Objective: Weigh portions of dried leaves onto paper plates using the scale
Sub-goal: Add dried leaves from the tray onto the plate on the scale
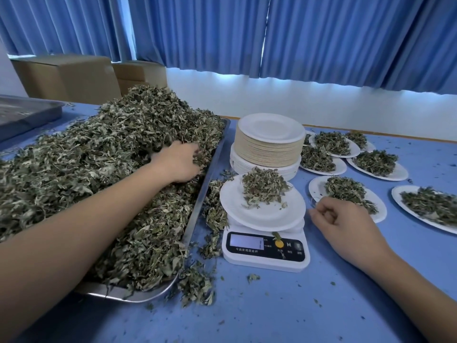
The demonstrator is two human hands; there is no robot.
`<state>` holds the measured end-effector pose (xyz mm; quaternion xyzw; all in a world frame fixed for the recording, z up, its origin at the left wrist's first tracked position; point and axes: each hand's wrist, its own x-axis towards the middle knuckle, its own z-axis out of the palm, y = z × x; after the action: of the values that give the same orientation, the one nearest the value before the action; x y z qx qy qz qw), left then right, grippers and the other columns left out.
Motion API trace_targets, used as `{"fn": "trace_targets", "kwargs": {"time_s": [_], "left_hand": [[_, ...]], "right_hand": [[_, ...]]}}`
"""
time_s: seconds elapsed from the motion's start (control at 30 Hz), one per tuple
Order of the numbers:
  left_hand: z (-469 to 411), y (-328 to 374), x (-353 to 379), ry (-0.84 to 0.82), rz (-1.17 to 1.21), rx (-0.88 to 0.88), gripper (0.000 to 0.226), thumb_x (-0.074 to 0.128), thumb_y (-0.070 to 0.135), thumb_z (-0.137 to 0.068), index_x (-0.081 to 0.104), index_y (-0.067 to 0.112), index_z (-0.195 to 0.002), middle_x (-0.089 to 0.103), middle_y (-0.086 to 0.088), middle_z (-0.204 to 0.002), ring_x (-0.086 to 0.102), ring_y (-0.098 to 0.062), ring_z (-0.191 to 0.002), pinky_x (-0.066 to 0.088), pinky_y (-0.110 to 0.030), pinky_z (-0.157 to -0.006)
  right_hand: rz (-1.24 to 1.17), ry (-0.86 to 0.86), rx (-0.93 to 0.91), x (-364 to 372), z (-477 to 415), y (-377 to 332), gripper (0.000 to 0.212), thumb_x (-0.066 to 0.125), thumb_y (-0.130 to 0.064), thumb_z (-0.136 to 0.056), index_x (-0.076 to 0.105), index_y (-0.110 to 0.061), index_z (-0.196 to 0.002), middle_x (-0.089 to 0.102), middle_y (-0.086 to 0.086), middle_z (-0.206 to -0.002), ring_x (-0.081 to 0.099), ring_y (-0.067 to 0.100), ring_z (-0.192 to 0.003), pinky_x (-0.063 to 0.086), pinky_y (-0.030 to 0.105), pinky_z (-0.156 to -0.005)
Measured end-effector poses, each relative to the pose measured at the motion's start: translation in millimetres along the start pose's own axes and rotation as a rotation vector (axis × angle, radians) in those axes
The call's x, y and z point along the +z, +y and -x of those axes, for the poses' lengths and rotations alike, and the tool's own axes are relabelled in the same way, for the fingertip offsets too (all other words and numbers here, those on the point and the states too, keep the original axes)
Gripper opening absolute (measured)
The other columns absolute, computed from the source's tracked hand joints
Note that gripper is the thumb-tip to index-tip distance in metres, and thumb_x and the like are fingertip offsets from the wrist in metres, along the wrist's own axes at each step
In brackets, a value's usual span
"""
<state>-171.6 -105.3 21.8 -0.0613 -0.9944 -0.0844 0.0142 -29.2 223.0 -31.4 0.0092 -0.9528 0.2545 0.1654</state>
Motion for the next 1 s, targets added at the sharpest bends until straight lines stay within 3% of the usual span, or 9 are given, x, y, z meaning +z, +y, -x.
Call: {"fn": "trace_targets", "kwargs": {"time_s": [0.1,0.3,0.4,0.47,0.57,0.63,0.77,0.87,1.0], "left_hand": [[-0.8,-3.6,3.6,-0.156,-0.028,0.013,0.065,0.061,0.031,-0.096,0.035,0.024,-0.154,0.046,-0.012,-0.152,0.057,-0.032,-0.123,0.051,-0.039,-0.099],[7.5,1.3,4.4,0.105,-0.027,-0.003,0.05,0.068,0.022,-0.092,0.057,0.037,-0.138,0.065,-0.009,-0.127,0.064,-0.035,-0.108,0.05,-0.042,-0.087],[10.2,3.3,2.4,0.282,0.016,0.033,0.025,0.064,0.025,-0.095,0.067,0.032,-0.118,0.073,-0.006,-0.105,0.064,-0.031,-0.084,0.051,-0.038,-0.073],[11.4,5.1,-0.2,0.381,0.034,0.056,0.019,0.059,0.026,-0.097,0.068,0.026,-0.114,0.073,-0.005,-0.096,0.065,-0.032,-0.083,0.046,-0.034,-0.067],[13.0,7.9,-1.5,0.372,0.018,0.067,0.027,0.057,0.027,-0.098,0.068,0.03,-0.123,0.069,-0.007,-0.118,0.063,-0.033,-0.108,0.049,-0.046,-0.089],[13.2,7.3,-2.2,0.315,-0.005,0.059,0.024,0.059,0.027,-0.098,0.07,0.033,-0.118,0.059,-0.007,-0.132,0.055,-0.033,-0.12,0.041,-0.056,-0.106],[14.4,4.6,-8.3,0.44,0.043,0.074,0.028,0.062,0.023,-0.097,0.07,0.032,-0.123,0.065,-0.009,-0.116,0.061,-0.032,-0.103,0.052,-0.047,-0.089],[16.9,5.1,-11.6,0.422,0.182,0.054,0.031,0.062,0.016,-0.096,0.072,0.029,-0.122,0.07,0.001,-0.081,0.06,-0.016,-0.06,0.053,-0.033,-0.063],[18.4,6.1,-7.2,0.324,0.162,0.042,0.04,0.058,-0.003,-0.091,0.072,0.025,-0.116,0.072,-0.011,-0.109,0.06,-0.021,-0.059,0.057,-0.037,-0.064]], "right_hand": [[-0.01,0.001,0.002,-0.2,0.2,0.1,0.034,0.065,-0.029,-0.097,0.055,-0.023,-0.066,0.051,0.003,-0.055,0.042,0.011,-0.047,0.049,0.042,-0.057],[-0.007,-0.004,0.006,0.1,0.3,0.0,0.032,0.065,-0.03,-0.098,0.057,-0.024,-0.067,0.053,0.003,-0.056,0.044,0.011,-0.047,0.048,0.043,-0.056],[-0.007,-0.007,0.009,-0.3,0.6,-0.3,0.032,0.064,-0.031,-0.098,0.058,-0.024,-0.068,0.053,0.003,-0.056,0.044,0.011,-0.048,0.048,0.041,-0.056],[-0.008,-0.01,0.012,-0.3,0.8,-0.5,0.032,0.064,-0.031,-0.098,0.058,-0.024,-0.068,0.054,0.003,-0.056,0.044,0.011,-0.047,0.048,0.041,-0.056],[-0.017,-0.018,0.028,-0.9,1.1,-0.5,0.031,0.065,-0.03,-0.098,0.058,-0.024,-0.068,0.054,0.003,-0.056,0.044,0.01,-0.047,0.049,0.042,-0.057],[-0.014,-0.017,0.027,-1.2,1.5,-0.5,0.031,0.065,-0.03,-0.098,0.058,-0.025,-0.068,0.054,0.004,-0.056,0.043,0.01,-0.046,0.049,0.041,-0.056],[-0.014,-0.014,0.027,-0.8,1.2,-0.4,0.032,0.065,-0.03,-0.098,0.057,-0.025,-0.067,0.053,0.005,-0.056,0.042,0.011,-0.046,0.049,0.042,-0.057],[-0.023,-0.015,0.028,-0.4,1.2,0.3,0.032,0.065,-0.03,-0.098,0.058,-0.024,-0.067,0.053,0.005,-0.056,0.041,0.01,-0.045,0.048,0.041,-0.056],[-0.029,-0.02,0.026,-0.8,1.8,0.4,0.031,0.065,-0.031,-0.098,0.059,-0.024,-0.068,0.053,0.003,-0.055,0.042,0.01,-0.045,0.049,0.041,-0.056]]}}
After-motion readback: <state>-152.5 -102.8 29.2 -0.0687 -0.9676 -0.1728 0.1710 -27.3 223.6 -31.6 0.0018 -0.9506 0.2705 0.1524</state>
